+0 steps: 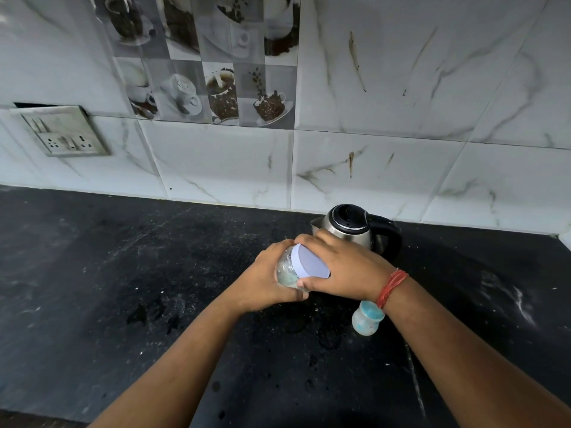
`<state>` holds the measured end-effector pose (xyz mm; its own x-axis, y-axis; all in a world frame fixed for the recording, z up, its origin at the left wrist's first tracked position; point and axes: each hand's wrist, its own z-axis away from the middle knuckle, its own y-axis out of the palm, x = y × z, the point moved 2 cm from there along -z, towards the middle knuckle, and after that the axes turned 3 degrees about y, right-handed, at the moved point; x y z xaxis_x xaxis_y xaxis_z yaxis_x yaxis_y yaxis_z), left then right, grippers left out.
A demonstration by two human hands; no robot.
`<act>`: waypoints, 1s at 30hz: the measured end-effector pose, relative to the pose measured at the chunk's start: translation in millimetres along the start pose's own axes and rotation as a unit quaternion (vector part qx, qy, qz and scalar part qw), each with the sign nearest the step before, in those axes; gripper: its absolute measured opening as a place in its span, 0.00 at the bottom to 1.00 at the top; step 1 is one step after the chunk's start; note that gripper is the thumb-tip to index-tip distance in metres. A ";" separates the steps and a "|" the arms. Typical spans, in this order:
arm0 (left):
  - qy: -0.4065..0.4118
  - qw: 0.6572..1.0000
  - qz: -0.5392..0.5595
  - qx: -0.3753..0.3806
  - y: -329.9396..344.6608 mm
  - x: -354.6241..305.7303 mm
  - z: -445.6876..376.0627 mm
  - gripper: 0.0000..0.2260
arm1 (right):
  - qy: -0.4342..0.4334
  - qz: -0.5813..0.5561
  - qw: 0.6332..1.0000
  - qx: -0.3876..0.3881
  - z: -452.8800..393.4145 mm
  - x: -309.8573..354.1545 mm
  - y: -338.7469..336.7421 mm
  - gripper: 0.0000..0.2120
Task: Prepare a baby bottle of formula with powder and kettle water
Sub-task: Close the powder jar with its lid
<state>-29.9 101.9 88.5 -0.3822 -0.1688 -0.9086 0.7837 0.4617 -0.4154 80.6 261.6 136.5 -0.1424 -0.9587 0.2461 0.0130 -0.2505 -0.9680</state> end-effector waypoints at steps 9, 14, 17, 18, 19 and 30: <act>-0.019 0.984 0.139 0.108 -3.9 -27.3 6.0 0.35 | -0.154 0.027 0.975 -0.161 5.8 12.3 -20.3 0.34; -0.011 0.995 0.099 0.011 5.7 -27.6 9.1 0.34 | -0.076 0.033 0.981 -0.177 4.8 18.6 -24.2 0.32; -0.013 0.994 0.100 -0.034 13.9 -26.8 12.5 0.33 | -0.013 0.026 0.986 -0.166 3.8 23.1 -24.8 0.33; -0.012 0.994 0.095 -0.048 16.4 -24.9 12.8 0.33 | 0.006 0.025 0.986 -0.165 3.0 24.9 -25.2 0.34; -0.012 0.994 0.090 -0.060 19.0 -23.7 13.3 0.33 | 0.024 0.025 0.986 -0.164 2.7 26.6 -24.6 0.34; -0.042 0.995 0.030 -0.091 27.4 22.1 23.2 0.47 | 0.154 -0.174 0.959 -0.162 9.3 36.0 37.9 0.33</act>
<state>-5.5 90.6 56.0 -0.2888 -0.2046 -0.9353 0.6995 0.6219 -0.3521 85.1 216.3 109.1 -0.3690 -0.7271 0.5789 -0.3885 -0.4452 -0.8068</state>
